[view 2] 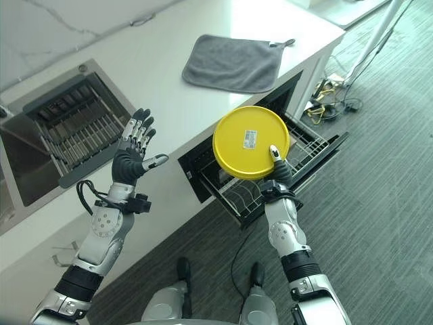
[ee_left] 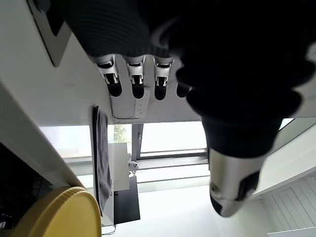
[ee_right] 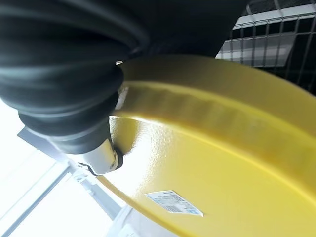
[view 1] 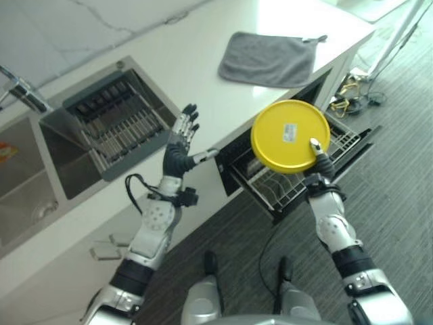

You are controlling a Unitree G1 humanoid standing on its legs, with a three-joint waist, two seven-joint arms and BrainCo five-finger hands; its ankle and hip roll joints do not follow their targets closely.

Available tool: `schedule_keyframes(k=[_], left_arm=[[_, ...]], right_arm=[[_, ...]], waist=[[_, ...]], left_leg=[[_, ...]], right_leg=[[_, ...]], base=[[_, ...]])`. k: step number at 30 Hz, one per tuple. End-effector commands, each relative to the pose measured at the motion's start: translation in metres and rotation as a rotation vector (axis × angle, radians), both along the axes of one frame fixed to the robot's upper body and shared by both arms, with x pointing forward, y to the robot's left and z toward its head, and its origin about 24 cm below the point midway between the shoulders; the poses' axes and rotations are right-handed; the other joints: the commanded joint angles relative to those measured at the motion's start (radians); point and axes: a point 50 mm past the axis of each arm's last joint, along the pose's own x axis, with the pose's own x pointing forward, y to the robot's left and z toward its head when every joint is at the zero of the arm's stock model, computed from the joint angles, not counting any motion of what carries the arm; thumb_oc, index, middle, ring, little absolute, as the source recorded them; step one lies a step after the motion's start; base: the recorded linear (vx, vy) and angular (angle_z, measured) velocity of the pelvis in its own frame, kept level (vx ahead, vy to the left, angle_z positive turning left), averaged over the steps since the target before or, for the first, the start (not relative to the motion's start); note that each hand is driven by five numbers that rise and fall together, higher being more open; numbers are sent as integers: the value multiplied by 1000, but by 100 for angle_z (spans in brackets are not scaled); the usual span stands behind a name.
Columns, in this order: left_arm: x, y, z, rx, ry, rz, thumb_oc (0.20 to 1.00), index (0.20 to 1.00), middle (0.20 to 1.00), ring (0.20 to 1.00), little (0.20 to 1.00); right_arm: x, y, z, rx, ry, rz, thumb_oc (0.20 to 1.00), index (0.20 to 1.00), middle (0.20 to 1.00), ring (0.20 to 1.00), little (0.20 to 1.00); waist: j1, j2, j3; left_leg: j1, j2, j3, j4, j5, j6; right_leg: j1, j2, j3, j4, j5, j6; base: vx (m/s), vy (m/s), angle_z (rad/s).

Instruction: Place the dishes in the dishwasher.

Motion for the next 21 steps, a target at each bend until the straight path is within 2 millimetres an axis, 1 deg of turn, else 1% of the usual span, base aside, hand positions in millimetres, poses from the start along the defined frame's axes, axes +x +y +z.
schedule_keyframes(k=[1,4,7,13,15,16,18,20,21], left_arm=[[3,-5,34,55,-184,-15,1000,1000,1000,1000,1000],[4,-5,36,57,-194,-18,1000,1000,1000,1000,1000],[3,-4,40,65,-214,-25,1000,1000,1000,1000,1000],[2,-2,43,60,-226,-40,1000,1000,1000,1000,1000],[2,-4,47,64,-245,-55,1000,1000,1000,1000,1000],[2,-5,47,67,-248,-56,1000,1000,1000,1000,1000],[1,-8,51,96,-281,-74,1000,1000,1000,1000,1000],[1,-12,55,110,-298,-139,1000,1000,1000,1000,1000],[-4,-24,57,205,-325,-297,1000,1000,1000,1000,1000]], right_arm=[[27,6,67,47,-211,-60,200,200,200,200,200],[32,2,72,51,-209,-93,200,200,200,200,200],[39,-10,80,61,-205,-152,200,200,200,200,200],[45,-22,83,45,-164,-235,200,200,200,200,200],[50,-34,82,-3,-104,-300,200,200,200,200,200],[50,-36,82,-11,-97,-307,200,200,200,200,200],[56,-45,88,-75,-69,-350,200,200,200,200,200],[61,-51,95,-99,-62,-372,200,200,200,200,200],[65,-53,102,-112,-61,-383,200,200,200,200,200]], waist=[[28,-29,32],[34,-20,42],[46,-1,58],[56,15,70],[61,26,80],[61,27,81],[66,34,84],[69,39,84],[70,41,84]], left_leg=[[15,-4,-90,62,-80,-2],[8,-9,-94,59,-77,-3],[-5,-14,-103,58,-72,-5],[-6,-20,-101,52,-67,-6],[-7,-22,-99,50,-65,-5],[-7,-22,-98,50,-64,-6],[-6,-23,-89,46,-62,-7],[-5,-25,-84,41,-60,-9],[-5,-25,-79,39,-59,-11]], right_leg=[[-8,-113,-22,59,10,59],[-14,-117,-28,60,12,60],[-26,-124,-39,72,10,59],[-33,-136,-52,88,5,60],[-37,-143,-60,100,2,61],[-37,-144,-60,101,1,61],[-38,-150,-67,103,1,62],[-38,-152,-70,102,2,62],[-39,-152,-72,100,4,63]], base=[[-71,64,13],[-43,28,18],[-35,24,9],[-6,13,5],[-18,23,9],[-16,23,4],[-18,20,4],[-28,10,6],[-28,-24,8]])
